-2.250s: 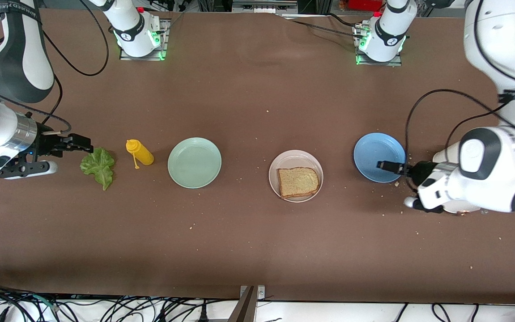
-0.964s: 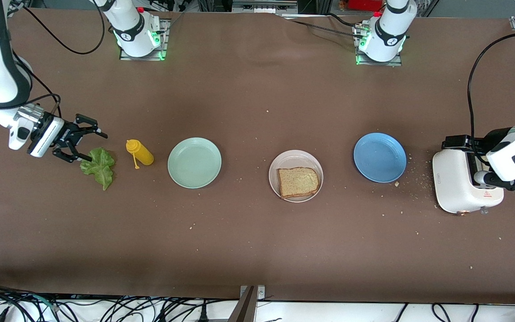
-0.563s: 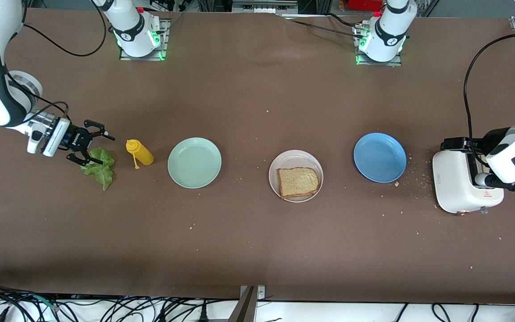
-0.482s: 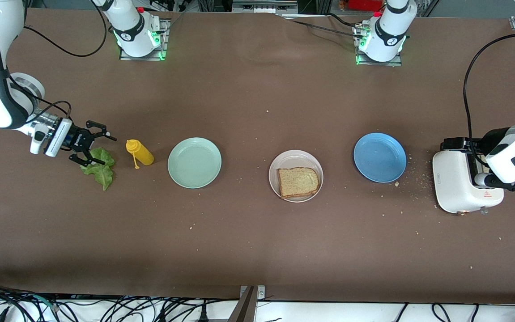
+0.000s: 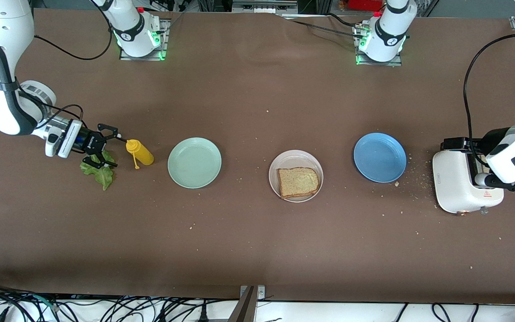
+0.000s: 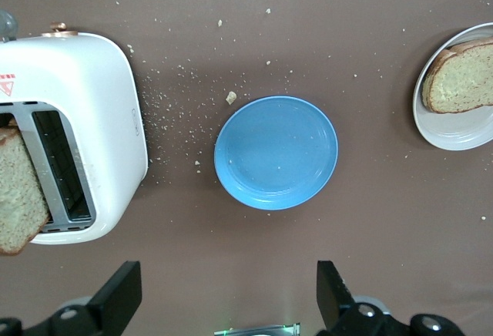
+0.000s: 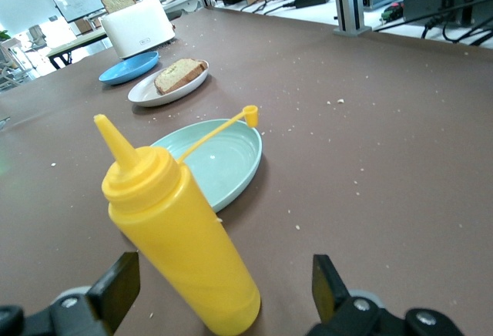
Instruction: Make sandwich in beige plate with both arms
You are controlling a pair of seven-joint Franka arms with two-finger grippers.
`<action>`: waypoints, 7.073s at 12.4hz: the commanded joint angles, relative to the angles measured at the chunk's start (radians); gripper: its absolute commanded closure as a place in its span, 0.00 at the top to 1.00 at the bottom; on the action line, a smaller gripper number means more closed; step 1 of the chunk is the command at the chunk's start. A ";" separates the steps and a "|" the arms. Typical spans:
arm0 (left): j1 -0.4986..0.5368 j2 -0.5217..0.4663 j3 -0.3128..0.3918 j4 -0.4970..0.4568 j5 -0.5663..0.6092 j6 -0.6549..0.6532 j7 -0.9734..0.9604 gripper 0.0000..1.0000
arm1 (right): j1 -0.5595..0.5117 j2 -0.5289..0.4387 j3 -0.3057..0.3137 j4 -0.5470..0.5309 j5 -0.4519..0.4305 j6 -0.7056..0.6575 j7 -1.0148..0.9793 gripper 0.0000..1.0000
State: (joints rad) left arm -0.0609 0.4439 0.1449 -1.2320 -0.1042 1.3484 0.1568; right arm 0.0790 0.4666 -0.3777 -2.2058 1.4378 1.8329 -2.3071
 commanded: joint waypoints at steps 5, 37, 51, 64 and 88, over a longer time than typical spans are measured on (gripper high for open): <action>0.006 0.006 -0.004 0.017 0.034 -0.018 -0.019 1.00 | 0.002 0.124 0.031 0.015 0.124 -0.090 -0.138 0.99; -0.002 0.007 -0.007 0.005 0.032 -0.018 -0.002 1.00 | 0.508 -0.042 0.085 0.382 -0.864 0.810 1.160 0.00; -0.007 0.009 -0.008 0.003 0.032 -0.018 -0.005 1.00 | 0.912 0.191 0.085 0.845 -1.882 0.073 2.075 0.00; -0.008 0.010 -0.008 0.003 0.034 -0.018 -0.003 1.00 | 1.139 0.473 0.083 0.989 -2.010 0.022 2.627 0.00; -0.013 0.013 -0.008 0.002 0.035 -0.018 -0.003 1.00 | 0.719 0.037 0.031 0.948 -1.561 0.069 1.742 0.00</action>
State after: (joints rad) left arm -0.0675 0.4607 0.1383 -1.2325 -0.1042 1.3399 0.1483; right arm 0.8424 0.5817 -0.3655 -1.1927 -0.1870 1.9027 -0.4862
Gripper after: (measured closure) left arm 0.000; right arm 0.921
